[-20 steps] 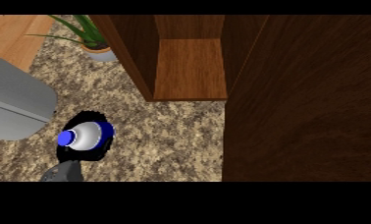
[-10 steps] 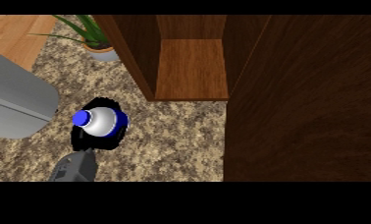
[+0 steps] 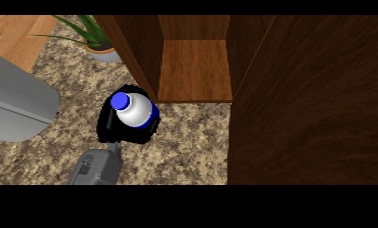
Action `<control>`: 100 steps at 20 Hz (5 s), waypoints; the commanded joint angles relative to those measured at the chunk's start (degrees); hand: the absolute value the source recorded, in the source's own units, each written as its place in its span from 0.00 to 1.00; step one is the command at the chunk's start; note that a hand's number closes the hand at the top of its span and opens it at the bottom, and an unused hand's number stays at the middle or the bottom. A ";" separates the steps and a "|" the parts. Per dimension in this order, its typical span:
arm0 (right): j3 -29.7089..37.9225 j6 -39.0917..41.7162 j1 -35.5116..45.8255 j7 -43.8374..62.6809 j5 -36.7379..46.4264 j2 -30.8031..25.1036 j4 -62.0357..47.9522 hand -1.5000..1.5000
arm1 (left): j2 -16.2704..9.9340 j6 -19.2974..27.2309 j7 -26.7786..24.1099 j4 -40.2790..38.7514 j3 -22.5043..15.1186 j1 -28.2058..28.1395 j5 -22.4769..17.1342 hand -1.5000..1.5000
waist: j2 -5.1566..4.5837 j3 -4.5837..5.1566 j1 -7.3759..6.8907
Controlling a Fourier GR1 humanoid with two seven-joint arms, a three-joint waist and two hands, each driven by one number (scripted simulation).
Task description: Pick up the bottled water, place it into the cabinet and close the cabinet
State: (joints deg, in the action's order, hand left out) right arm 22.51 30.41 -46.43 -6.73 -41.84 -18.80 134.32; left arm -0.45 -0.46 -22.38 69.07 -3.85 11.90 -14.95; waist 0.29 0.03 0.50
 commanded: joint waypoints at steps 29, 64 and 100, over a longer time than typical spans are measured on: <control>3.32 -2.36 0.60 5.17 -12.17 -2.77 6.82 0.00 | 0.45 29.89 1.22 -33.91 -8.93 36.30 -7.95 1.00 | -0.95 0.10 2.27; 1.93 -2.33 4.53 6.36 -10.35 -3.62 6.22 0.00 | 0.43 25.13 -14.90 -55.77 -1.50 54.67 -8.15 0.00 | -1.17 0.11 3.56; 2.09 -0.13 5.76 8.62 -2.72 2.37 6.84 1.00 | -5.23 30.70 -8.42 11.63 -39.45 1.28 -17.52 1.00 | 0.08 0.01 -1.12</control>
State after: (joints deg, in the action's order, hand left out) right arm 25.24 31.87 -40.48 -0.33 -49.95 -17.73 133.73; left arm -2.79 32.02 -31.58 73.32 -39.06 20.09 -33.32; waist 0.54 0.03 -0.39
